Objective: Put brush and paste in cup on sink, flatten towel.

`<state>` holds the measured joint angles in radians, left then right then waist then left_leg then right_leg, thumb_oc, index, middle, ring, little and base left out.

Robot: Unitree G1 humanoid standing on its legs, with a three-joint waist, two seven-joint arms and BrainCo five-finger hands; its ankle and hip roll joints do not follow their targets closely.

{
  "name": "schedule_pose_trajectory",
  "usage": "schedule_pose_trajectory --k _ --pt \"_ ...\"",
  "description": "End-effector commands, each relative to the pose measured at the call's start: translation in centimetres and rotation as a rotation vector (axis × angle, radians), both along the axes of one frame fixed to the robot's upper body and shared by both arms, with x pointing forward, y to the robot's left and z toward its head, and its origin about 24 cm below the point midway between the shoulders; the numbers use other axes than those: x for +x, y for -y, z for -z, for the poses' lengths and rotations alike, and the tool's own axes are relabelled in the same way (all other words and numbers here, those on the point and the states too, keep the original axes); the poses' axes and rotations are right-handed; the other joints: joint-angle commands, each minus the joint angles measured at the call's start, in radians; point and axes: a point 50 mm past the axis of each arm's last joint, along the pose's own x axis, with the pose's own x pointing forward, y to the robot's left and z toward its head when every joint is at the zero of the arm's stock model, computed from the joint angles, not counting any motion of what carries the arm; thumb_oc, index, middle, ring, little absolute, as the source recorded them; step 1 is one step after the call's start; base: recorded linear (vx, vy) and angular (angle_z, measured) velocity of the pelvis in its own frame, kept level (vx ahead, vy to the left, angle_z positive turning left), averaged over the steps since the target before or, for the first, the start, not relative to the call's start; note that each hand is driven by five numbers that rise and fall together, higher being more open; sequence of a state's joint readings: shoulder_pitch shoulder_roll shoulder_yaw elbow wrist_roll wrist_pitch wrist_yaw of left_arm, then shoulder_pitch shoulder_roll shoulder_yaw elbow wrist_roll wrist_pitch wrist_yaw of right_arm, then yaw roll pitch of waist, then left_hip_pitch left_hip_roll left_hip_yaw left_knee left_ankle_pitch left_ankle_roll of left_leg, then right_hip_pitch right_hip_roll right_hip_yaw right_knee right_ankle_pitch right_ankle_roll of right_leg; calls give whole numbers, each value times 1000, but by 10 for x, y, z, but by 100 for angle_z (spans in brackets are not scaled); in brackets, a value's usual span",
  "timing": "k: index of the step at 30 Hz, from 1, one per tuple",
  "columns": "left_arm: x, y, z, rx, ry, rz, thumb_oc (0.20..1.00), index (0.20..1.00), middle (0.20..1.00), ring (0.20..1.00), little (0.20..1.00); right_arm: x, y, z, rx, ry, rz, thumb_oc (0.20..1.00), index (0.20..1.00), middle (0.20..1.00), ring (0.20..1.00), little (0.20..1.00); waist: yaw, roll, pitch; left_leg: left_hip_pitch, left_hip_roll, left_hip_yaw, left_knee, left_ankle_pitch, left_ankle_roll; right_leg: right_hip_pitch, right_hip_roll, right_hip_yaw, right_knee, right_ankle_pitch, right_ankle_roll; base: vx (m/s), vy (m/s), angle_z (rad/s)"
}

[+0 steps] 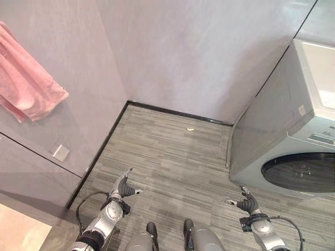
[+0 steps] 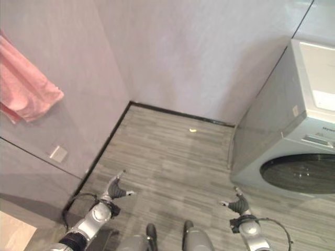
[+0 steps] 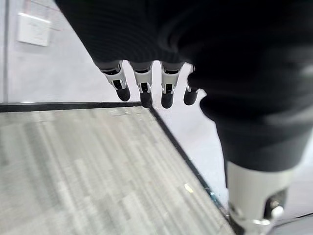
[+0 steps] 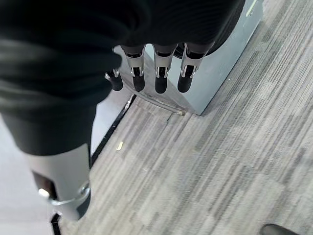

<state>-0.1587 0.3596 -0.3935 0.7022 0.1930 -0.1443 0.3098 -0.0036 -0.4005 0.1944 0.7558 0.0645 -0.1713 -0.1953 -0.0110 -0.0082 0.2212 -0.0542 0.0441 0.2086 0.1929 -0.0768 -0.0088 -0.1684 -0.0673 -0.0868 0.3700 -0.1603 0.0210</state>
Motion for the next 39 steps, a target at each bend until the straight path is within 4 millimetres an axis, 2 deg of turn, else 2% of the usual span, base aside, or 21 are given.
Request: schedule_pose_trajectory --k 1,9,10,11,12,15,16,18,20,24,25,26,28,29,30,32,33,35,36,37,39 --pt "10 -5 -15 -56 95 -41 1000 1000 1000 1000 1000 9 -3 -15 19 99 -24 1000 1000 1000 1000 1000 21 -18 -32 4 31 -23 189 -98 -24 52 -42 -26 21 42 88 30 -83 2" --pt "2 -7 -5 -92 54 -80 1000 1000 1000 1000 1000 -3 -5 -10 64 92 -9 1000 1000 1000 1000 1000 8 -28 -23 -24 48 -44 233 -72 -44 28 -20 -35 62 4 51 27 -131 2" --pt "-3 -8 -1 -105 31 -97 1000 1000 1000 1000 1000 -18 -11 1 121 41 -1 1000 1000 1000 1000 1000 15 -35 -6 -127 83 -85 401 109 -95 62 18 -36 28 0 12 -8 -302 -7" --pt "0 -7 -1 -108 33 -103 1000 1000 1000 1000 1000 -19 -13 3 129 32 -1 1000 1000 1000 1000 1000 24 -40 13 -186 82 -119 470 176 -110 62 21 -42 19 9 -2 5 -340 14" --pt "2 -6 -2 -117 38 -111 1000 1000 1000 1000 1000 -20 -16 5 133 15 -17 1000 1000 1000 1000 1000 27 -47 25 -213 60 -142 486 169 -104 70 18 -42 3 7 -7 10 -133 18" --pt "1 -5 0 -92 32 -88 1000 1000 1000 1000 1000 -26 -17 12 102 -29 -25 1000 1000 1000 1000 1000 25 -39 12 -251 73 -82 325 121 -82 124 4 -51 -83 8 6 237 18 11" --pt "-2 -5 4 -82 16 -86 1000 1000 1000 1000 1000 -26 -17 12 101 -25 -20 1000 1000 1000 1000 1000 31 -31 2 -254 85 -45 191 118 -74 156 5 -51 -126 7 19 313 188 51" --pt "-5 -4 8 -67 -3 -84 1000 1000 1000 1000 1000 -24 -18 12 90 -22 -21 1000 1000 1000 1000 1000 40 -5 -16 -270 98 -41 21 196 -87 209 6 -31 -176 4 38 390 211 31" --pt "-6 -5 7 -64 -3 -82 1000 1000 1000 1000 1000 -24 -20 12 89 -26 -34 1000 1000 1000 1000 1000 43 -4 -18 -265 99 -42 27 193 -83 219 -1 -26 -173 1 40 235 100 -47" --pt "-7 -14 3 -64 17 -99 1000 1000 1000 1000 1000 -20 -29 15 78 -46 -79 1000 1000 1000 1000 1000 62 -4 -42 -262 33 -43 95 100 -36 244 -55 -17 -130 -24 71 395 252 -24" --pt "-7 -15 -1 -71 35 -100 1000 1000 1000 1000 1000 -17 -29 12 88 -31 -75 1000 1000 1000 1000 1000 69 -10 -60 -262 6 -24 133 44 -12 252 -97 -24 -105 15 96 384 283 -3" --pt "-7 -15 -1 -71 34 -100 1000 1000 1000 1000 1000 -17 -29 13 88 -31 -75 1000 1000 1000 1000 1000 70 -10 -61 -263 6 -22 135 42 -11 251 -97 -23 -105 14 97 411 320 1" --pt "-7 -16 -3 -70 40 -85 1000 1000 1000 1000 1000 -16 -28 11 89 -27 -79 1000 1000 1000 1000 1000 81 -23 -77 -257 -35 -7 170 -10 13 251 -137 -14 -36 116 125 367 314 0" --pt "-9 -17 -3 -69 36 -71 1000 1000 1000 1000 1000 -13 -29 9 86 -19 -94 1000 1000 1000 1000 1000 84 -13 -85 -226 -68 -16 161 -28 37 210 -149 0 70 217 114 301 281 -9" --pt "-9 -17 -3 -69 36 -71 1000 1000 1000 1000 1000 -13 -29 9 86 -19 -94 1000 1000 1000 1000 1000 85 -14 -86 -227 -68 -15 160 -28 38 207 -150 2 72 217 114 303 304 -11" --pt "-12 -16 -2 -56 21 -42 1000 1000 1000 1000 1000 -7 -30 5 74 0 -117 1000 1000 1000 1000 1000 82 4 -82 -188 -98 -29 141 -30 60 159 -143 18 171 300 110 298 287 11" --pt "-14 -17 0 -30 7 -22 1000 1000 1000 1000 1000 -4 -32 2 76 17 -132 1000 1000 1000 1000 1000 67 27 -81 -138 -113 -54 100 -28 76 106 -106 41 250 310 106 393 299 34" --pt "-17 -18 1 -29 2 -25 1000 1000 1000 1000 1000 0 -34 -3 80 44 -148 1000 1000 1000 1000 1000 51 42 -80 -72 -119 -70 34 -15 76 11 -54 41 215 207 88 305 199 51" --pt "-17 -18 2 -29 1 -25 1000 1000 1000 1000 1000 -1 -34 -3 81 44 -148 1000 1000 1000 1000 1000 48 39 -78 -66 -123 -72 31 -16 76 16 -58 39 219 200 88 264 133 80" --pt "-22 -19 7 -23 -23 -32 1000 1000 1000 1000 1000 4 -37 -7 91 65 -160 1000 1000 1000 1000 1000 52 44 -78 -30 -126 -69 1 -16 66 -32 -87 -37 99 150 82 250 68 82" --pt "-23 -18 11 -8 -44 -18 1000 1000 1000 1000 1000 5 -35 -8 86 73 -164 1000 1000 1000 1000 1000 33 42 -65 -4 -140 -98 2 -16 54 -60 -66 -26 8 144 92 269 36 55"
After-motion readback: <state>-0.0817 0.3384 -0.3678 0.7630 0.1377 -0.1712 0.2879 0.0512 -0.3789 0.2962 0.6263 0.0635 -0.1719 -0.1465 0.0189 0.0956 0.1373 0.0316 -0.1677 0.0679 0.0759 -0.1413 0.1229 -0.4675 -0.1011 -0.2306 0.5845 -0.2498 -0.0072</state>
